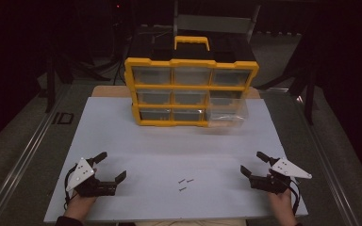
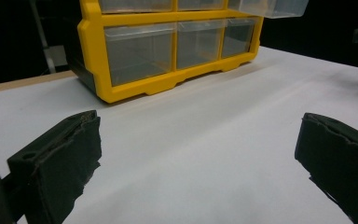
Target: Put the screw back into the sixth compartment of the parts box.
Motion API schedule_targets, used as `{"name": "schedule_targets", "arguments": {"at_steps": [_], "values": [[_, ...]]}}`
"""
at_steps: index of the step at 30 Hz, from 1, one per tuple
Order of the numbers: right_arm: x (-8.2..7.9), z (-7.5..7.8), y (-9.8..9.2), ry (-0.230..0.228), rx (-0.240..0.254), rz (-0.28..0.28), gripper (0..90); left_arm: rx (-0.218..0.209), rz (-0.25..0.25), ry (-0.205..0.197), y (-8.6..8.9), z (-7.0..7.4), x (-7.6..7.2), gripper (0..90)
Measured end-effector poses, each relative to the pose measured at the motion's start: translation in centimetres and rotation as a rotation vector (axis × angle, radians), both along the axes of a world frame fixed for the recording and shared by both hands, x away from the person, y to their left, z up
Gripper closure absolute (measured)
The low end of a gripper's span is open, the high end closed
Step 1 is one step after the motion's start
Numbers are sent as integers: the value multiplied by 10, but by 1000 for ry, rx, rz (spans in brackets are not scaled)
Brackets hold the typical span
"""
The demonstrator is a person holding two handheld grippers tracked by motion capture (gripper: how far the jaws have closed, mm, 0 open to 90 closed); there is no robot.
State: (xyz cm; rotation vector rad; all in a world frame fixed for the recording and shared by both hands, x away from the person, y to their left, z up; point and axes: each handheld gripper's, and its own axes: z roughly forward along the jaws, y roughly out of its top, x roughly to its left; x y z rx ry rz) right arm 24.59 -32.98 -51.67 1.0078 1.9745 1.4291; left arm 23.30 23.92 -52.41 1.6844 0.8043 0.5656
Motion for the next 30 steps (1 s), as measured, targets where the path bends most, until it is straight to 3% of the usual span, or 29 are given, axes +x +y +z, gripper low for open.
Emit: {"name": "schedule_targets", "arguments": {"at_steps": [14, 16, 19, 24, 26, 30], "values": [[3, -1, -1, 3, 4, 4, 127, -3, 21, -7, 1, 3, -2, 8], [2, -1, 0, 2, 7, 8, 127, -33, 15, -8, 0, 5, -2, 8], [1, 0, 1, -5, -6, 7, 127, -30, 18, -12, -4, 14, -6, 8], [3, 1, 3, -8, -9, 10, 127, -87, 15, 43, -8, 35, -12, 8], [3, 1, 4, -9, -8, 10, 127, -92, -18, 79, -11, 44, -13, 8], [3, 1, 4, -13, -7, 13, 127, -86, -75, 90, -19, 58, -16, 11]]}}
